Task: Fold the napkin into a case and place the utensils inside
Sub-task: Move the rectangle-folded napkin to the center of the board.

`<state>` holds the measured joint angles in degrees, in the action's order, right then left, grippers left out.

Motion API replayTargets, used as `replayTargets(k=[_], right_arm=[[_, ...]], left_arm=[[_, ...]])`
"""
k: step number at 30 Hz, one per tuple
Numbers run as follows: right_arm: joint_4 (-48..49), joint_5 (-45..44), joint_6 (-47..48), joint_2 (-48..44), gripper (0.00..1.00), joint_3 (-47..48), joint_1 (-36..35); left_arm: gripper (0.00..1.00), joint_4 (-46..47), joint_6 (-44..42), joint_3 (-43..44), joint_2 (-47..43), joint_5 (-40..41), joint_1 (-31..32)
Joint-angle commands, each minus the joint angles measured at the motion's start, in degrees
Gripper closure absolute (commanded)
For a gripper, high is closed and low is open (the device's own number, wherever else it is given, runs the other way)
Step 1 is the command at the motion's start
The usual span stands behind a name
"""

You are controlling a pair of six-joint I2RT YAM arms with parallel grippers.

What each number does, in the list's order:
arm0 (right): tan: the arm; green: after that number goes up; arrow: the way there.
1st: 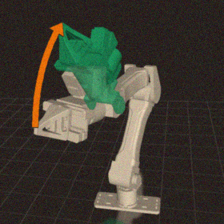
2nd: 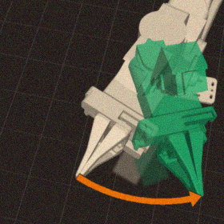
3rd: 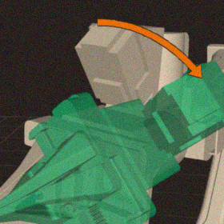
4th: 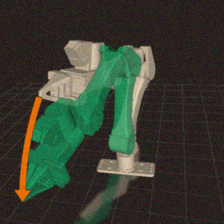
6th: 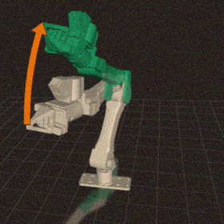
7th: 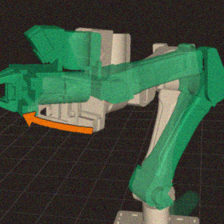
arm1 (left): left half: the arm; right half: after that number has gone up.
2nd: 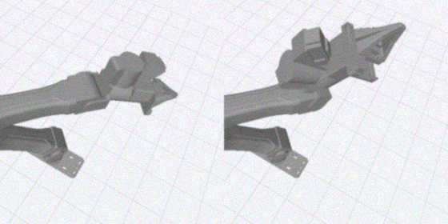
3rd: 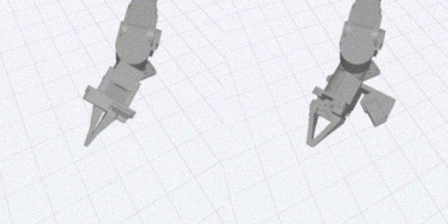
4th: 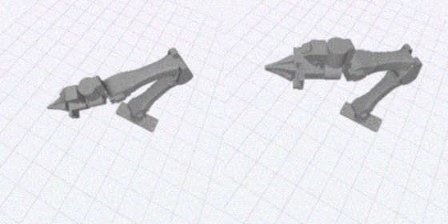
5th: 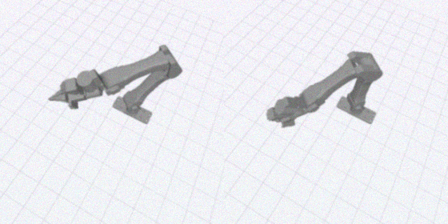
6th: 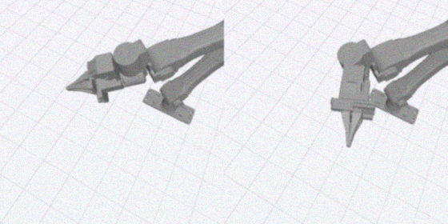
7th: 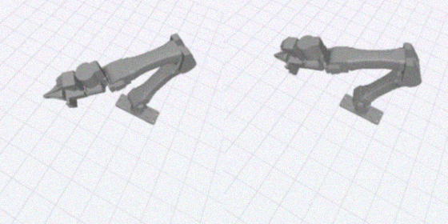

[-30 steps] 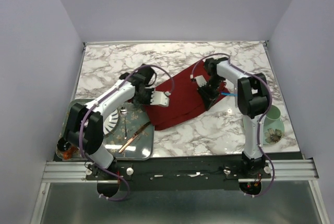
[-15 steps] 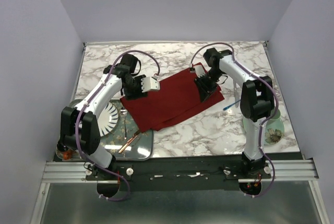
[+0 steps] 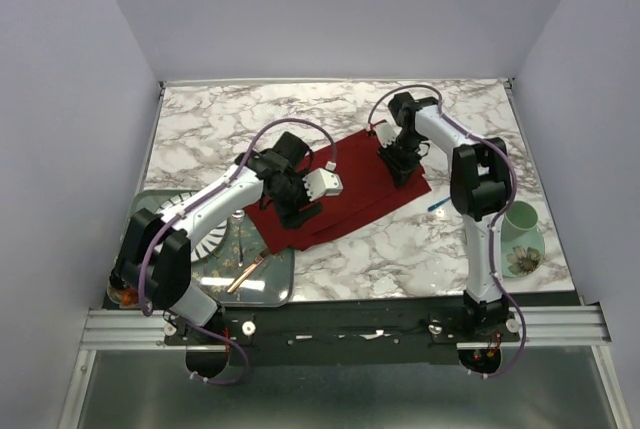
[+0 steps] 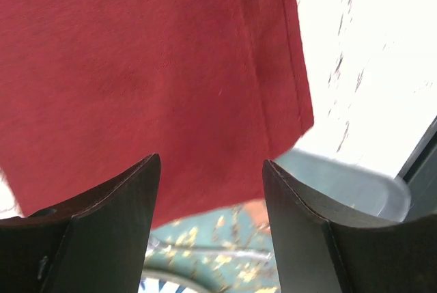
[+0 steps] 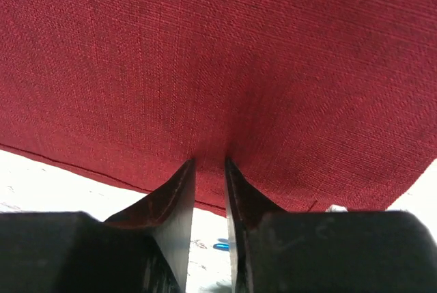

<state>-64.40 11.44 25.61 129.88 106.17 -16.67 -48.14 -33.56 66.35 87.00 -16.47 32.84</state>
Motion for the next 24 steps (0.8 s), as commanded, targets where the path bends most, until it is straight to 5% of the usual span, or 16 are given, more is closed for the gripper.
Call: replayTargets(k=[1, 11, 19, 24], right_arm=[[-0.2, -5.38, 1.11, -1.29, 0.71, -6.57, 2.25], [-0.37, -1.53, 1.03, -9.82, 0.71, -21.26, 6.64], [-2.65, 2.44, 4.27, -11.32, 0.66, -14.68, 8.4], [-3.89, 3.24, 10.07, -12.81, 0.62, -12.48, 8.49]], left_arm=[[0.28, 4.81, 8.95, 1.67, 4.66, 1.7, 3.01], [0.3, 6.92, 8.25, 9.41, 17.83, 3.37, 6.45], [0.35, 7.81, 4.57, 19.24, 27.43, 7.94, 5.48], [0.27, 2.53, 2.63, 22.52, 24.28, 5.31, 2.93]])
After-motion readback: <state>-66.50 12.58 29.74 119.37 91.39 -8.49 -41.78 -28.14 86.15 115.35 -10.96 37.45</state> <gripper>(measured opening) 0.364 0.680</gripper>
